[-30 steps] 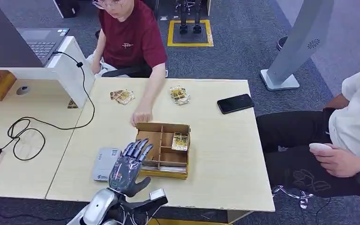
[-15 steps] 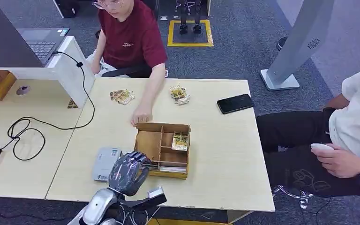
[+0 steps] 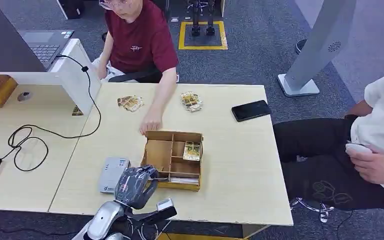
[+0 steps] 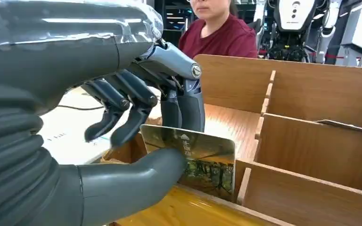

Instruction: Pass the card to the sensor for recognition and then transmit it.

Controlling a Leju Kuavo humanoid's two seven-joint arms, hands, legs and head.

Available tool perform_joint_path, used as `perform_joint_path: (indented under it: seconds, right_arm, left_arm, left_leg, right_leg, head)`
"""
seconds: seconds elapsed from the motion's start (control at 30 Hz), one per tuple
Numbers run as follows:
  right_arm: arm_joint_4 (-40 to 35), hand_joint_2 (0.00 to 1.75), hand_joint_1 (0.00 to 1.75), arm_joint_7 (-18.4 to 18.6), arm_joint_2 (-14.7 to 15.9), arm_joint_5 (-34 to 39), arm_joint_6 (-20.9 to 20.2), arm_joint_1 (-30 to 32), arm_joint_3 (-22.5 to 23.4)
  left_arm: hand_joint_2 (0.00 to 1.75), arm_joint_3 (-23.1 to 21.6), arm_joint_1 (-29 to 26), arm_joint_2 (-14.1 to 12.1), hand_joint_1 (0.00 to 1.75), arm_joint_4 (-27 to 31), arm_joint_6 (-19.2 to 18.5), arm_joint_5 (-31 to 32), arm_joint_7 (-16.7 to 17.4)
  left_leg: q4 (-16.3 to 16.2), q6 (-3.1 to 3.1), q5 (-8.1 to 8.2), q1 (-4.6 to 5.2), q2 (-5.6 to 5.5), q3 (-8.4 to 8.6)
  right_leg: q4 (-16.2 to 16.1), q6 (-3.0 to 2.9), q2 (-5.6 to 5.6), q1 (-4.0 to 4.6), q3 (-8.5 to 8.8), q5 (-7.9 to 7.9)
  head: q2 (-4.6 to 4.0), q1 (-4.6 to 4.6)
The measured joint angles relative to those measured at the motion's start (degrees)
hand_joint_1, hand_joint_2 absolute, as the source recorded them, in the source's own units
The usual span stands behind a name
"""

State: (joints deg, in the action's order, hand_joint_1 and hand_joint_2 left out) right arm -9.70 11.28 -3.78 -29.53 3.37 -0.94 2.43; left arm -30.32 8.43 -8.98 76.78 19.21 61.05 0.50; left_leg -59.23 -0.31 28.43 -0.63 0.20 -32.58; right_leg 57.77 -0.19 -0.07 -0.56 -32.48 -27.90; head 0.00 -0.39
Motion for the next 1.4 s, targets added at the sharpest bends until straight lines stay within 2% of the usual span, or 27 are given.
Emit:
perform_joint_path:
  seconds: [0.13, 0.2, 0.37, 0.5, 0.6, 0.73, 0.9, 0.97, 1.0, 1.13, 1.17, 1.2, 1.4]
  right_arm:
    - [0.0, 0.0, 0.0, -0.1, 0.0, 0.0, 0.0, 0.0, 0.3]
    - [0.0, 0.0, 0.0, -0.1, 0.0, 0.0, 0.0, 0.0, 0.4]
    - [0.0, 0.0, 0.0, -0.2, 0.0, -0.1, 0.0, 0.0, 0.6]
    - [0.0, 0.0, 0.0, -0.3, 0.0, 0.0, 0.0, 0.0, 0.9]
    - [0.0, 0.0, 0.0, -0.4, 0.0, 0.0, 0.1, 0.0, 1.3]
    - [0.0, 0.0, 0.0, -0.4, 0.0, 0.0, 0.1, 0.1, 1.9]
    - [0.0, 0.0, 0.0, -0.8, 0.0, -0.1, 0.1, 0.1, 2.3]
    - [0.0, 0.0, 0.0, -1.0, 0.0, -0.1, 0.2, 0.1, 2.4]
    - [0.0, 0.0, 0.0, -1.0, 0.0, -0.2, 0.2, 0.1, 2.4]
    - [0.0, 0.0, 0.0, -1.1, -0.1, -0.9, 0.1, 0.1, 2.6]
    - [0.0, 0.0, 0.0, -1.1, -0.1, -1.0, 0.1, 0.1, 2.6]
    - [0.0, 0.0, 0.0, -1.1, -0.1, -1.0, 0.1, 0.1, 2.7]
    - [0.0, 0.0, 0.0, -1.1, -0.2, -2.2, -0.1, 0.1, 2.7]
  left_arm:
    - [1.75, 0.0, 0.0, 0.0, 1.57, 0.0, -0.4, -0.9, -0.4]
    - [1.75, 0.1, -0.1, 0.0, 1.64, 0.0, -0.5, -1.4, -0.6]
    - [1.75, 0.4, -0.4, 0.0, 1.62, 0.0, -0.6, -2.9, -1.4]
    - [1.75, 0.5, -1.1, -0.1, 1.75, 1.3, -0.2, -7.5, -5.1]
    - [1.75, 0.5, -1.3, -0.6, 1.75, 6.4, 0.2, -11.1, -7.1]
    - [1.75, 0.5, 0.1, -1.8, 1.75, 13.3, -0.2, -13.8, -7.0]
    - [1.75, 0.5, 0.6, -2.9, 1.75, 17.0, 0.8, -13.9, -7.5]
    - [1.75, 1.0, 1.4, -3.6, 1.68, 18.7, 1.8, -14.3, -7.4]
    - [1.75, 1.5, 1.8, -3.8, 1.55, 19.4, 1.9, -14.6, -7.1]
    - [1.75, 3.0, 3.0, -4.5, 1.62, 20.7, 2.4, -13.8, -6.0]
    - [1.75, 3.3, 3.2, -4.6, 1.59, 20.7, 2.5, -13.5, -5.9]
    - [1.75, 3.6, 3.4, -4.8, 1.69, 20.7, 2.6, -13.3, -5.8]
    - [1.75, 6.0, 5.3, -5.1, 1.73, 20.2, 2.3, -14.9, -3.9]
  left_leg:
    - [0.0, 0.0, 0.0, 0.0, 0.0, 0.0]
    - [0.0, 0.0, 0.0, 0.0, 0.0, 0.0]
    - [0.0, 0.0, 0.0, 0.0, 0.0, 0.01]
    - [0.0, 0.0, 0.0, 0.0, 0.0, 0.02]
    - [0.0, 0.0, -0.01, 0.0, -0.02, -0.01]
    - [0.0, 0.0, 0.0, 0.0, 0.0, 0.0]
    - [0.0, 0.0, -0.01, 0.0, -0.01, 0.02]
    - [0.0, 0.0, -0.01, 0.0, -0.01, 0.02]
    - [0.0, 0.0, -0.01, 0.0, -0.01, 0.02]
    - [0.0, 0.0, -0.01, 0.0, 0.0, 0.03]
    - [0.0, 0.0, -0.01, 0.0, 0.0, 0.02]
    - [0.0, 0.0, -0.01, 0.0, 0.0, 0.02]
    - [0.0, 0.0, -0.01, 0.0, -0.01, 0.02]
  right_leg:
    - [0.0, 0.0, 0.0, 0.0, 0.0, 0.0]
    - [0.0, 0.0, 0.0, 0.0, 0.01, 0.0]
    - [0.0, 0.0, 0.0, 0.0, 0.02, 0.0]
    - [0.0, 0.0, 0.0, 0.0, 0.02, 0.0]
    - [0.0, 0.0, -0.04, 0.0, 0.0, 0.0]
    - [0.0, 0.0, -0.02, 0.0, 0.01, 0.0]
    - [0.0, 0.0, -0.02, 0.0, 0.01, 0.01]
    - [0.0, -0.01, -0.02, 0.0, 0.01, 0.01]
    - [0.0, -0.01, -0.02, 0.0, 0.01, 0.01]
    - [0.0, -0.01, -0.01, 0.0, 0.01, 0.01]
    - [0.0, -0.01, -0.01, 0.0, 0.01, 0.01]
    - [0.0, -0.01, -0.01, 0.0, 0.01, 0.01]
    - [0.0, -0.01, -0.01, 0.0, 0.0, 0.01]
  head:
    - [0.0, 0.0]
    - [0.0, 0.0]
    - [0.0, 0.0]
    - [0.0, 0.0]
    - [0.0, 0.0]
    - [0.0, 0.0]
    - [0.0, -0.02]
    - [0.0, 0.0]
    - [0.0, 0.0]
    - [0.0, 0.0]
    - [0.0, 0.0]
    - [0.0, 0.0]
    - [0.0, 0.0]
